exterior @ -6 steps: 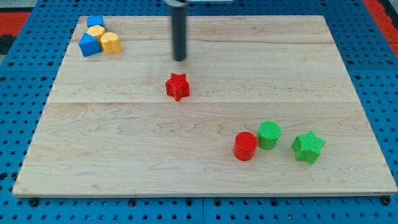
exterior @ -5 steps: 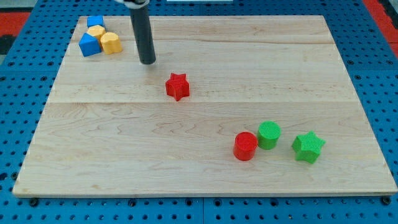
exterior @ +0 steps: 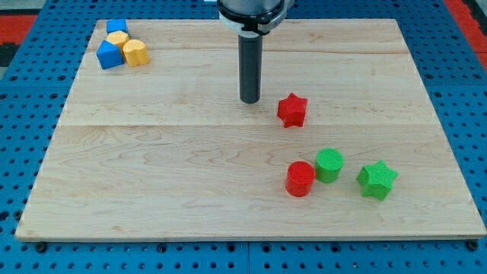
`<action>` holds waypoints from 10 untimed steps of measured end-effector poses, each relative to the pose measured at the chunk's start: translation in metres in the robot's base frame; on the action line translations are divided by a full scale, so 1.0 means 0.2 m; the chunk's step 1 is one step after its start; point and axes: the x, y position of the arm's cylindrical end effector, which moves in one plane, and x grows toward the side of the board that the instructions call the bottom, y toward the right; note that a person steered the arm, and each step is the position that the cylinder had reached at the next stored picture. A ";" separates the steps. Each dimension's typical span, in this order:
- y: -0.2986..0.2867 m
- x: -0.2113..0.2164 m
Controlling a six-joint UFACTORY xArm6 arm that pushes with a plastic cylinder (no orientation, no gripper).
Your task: Slide the red star towards the center right
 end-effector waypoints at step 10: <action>0.88 0.19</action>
